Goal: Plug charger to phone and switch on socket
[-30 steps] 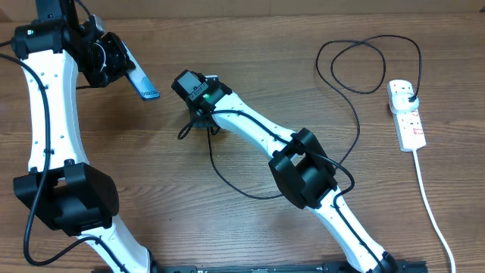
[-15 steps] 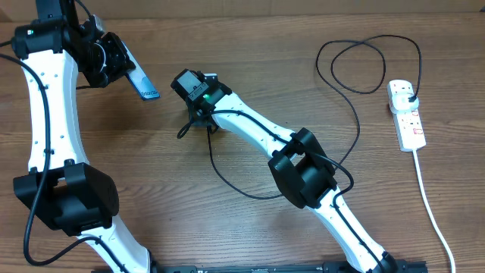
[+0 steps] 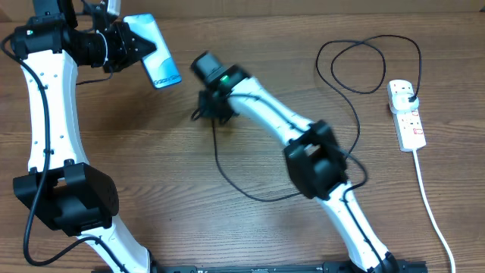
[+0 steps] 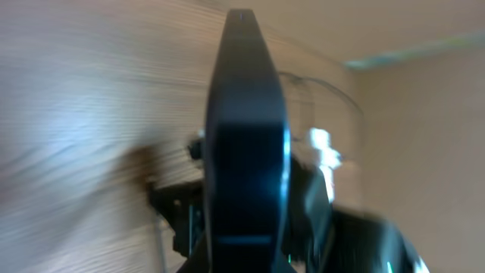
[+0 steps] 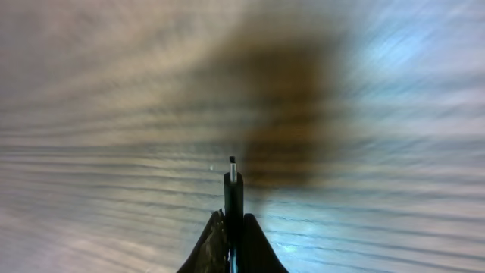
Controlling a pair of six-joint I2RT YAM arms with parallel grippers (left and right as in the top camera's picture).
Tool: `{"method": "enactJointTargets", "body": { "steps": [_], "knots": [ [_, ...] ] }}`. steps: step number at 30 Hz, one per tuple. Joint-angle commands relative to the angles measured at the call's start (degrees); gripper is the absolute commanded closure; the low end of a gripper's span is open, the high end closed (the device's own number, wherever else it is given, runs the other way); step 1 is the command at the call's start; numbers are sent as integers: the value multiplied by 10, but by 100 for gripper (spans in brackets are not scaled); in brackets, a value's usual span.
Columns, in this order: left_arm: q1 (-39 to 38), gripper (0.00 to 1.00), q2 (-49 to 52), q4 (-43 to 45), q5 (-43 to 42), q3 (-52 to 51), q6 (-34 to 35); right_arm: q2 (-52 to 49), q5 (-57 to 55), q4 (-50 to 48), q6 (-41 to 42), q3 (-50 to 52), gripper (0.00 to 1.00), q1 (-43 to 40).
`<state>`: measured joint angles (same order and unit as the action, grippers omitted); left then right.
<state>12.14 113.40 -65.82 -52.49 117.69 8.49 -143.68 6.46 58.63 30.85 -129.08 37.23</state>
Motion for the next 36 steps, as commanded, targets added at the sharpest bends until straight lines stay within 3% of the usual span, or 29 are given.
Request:
{"method": "enactJointTargets", "body": {
  "steps": [1, 6, 11, 21, 36],
  "knots": [
    [3, 96, -6, 26, -242, 5, -73, 146, 155, -3, -83, -17, 96, -68],
    [2, 96, -6, 81, -380, 5, -63, 241, 391, 14, -178, -17, 96, -130],
    [2, 96, -6, 85, -381, 5, -46, 269, 471, 80, -254, -17, 96, -114],
    [2, 96, -6, 91, -381, 5, -31, 269, 447, 76, -262, 5, 96, -29],
    [2, 96, -6, 91, -382, 5, -16, 269, 354, 26, -173, 10, 96, -32]
  ]
}}
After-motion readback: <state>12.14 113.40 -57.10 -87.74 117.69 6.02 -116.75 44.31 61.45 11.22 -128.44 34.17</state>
